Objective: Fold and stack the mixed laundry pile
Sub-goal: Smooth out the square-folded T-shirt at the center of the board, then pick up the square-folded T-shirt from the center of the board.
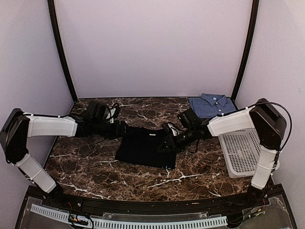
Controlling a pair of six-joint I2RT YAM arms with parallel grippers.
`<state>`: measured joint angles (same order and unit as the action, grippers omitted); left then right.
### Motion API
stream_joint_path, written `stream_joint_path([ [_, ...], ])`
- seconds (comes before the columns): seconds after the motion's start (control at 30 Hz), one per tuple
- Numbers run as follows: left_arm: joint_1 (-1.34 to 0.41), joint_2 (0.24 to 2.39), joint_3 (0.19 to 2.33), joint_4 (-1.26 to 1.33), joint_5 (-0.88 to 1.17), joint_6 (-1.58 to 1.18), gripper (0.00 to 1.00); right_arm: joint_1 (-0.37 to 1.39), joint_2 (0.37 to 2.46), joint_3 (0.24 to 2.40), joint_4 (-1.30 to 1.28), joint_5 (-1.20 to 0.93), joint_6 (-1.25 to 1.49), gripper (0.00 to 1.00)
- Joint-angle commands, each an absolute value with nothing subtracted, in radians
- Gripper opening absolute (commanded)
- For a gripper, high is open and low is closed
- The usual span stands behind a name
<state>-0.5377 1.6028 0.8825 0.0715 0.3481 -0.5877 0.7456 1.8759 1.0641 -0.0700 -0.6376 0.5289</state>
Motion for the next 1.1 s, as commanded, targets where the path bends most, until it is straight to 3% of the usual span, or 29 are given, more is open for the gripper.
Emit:
stream_joint_path([
  [0.0, -0.599, 1.442, 0.813, 0.128, 0.494, -0.617, 0.65, 0.778, 1.765, 1.024, 0.007, -0.685, 0.619, 0.45],
  [0.23, -0.641, 1.567, 0.622, 0.428, 0.556, -0.779, 0.65, 0.806, 1.853, 0.922, 0.199, -0.769, 0.734, 0.45],
  [0.5, -0.535, 1.715, 0.510, 0.547, 0.517, -0.843, 0.64, 0.715, 1.935, 0.807, 0.224, -0.781, 0.713, 0.44],
  [0.67, -0.579, 1.561, 0.599, 0.319, 0.414, -0.683, 0.64, 0.719, 1.808, 0.862, 0.126, -0.801, 0.654, 0.43],
  [0.8, -0.728, 1.453, 0.764, 0.094, 0.129, -0.457, 0.65, 0.709, 1.616, 0.879, 0.014, -0.747, 0.635, 0.44],
  [0.97, -0.892, 1.492, 0.863, 0.087, 0.018, -0.162, 0.61, 0.646, 1.508, 0.832, -0.150, -0.654, 0.619, 0.43],
  [1.07, -1.002, 1.598, 0.940, 0.086, -0.006, -0.017, 0.54, 0.618, 1.482, 0.799, -0.191, -0.615, 0.636, 0.42],
])
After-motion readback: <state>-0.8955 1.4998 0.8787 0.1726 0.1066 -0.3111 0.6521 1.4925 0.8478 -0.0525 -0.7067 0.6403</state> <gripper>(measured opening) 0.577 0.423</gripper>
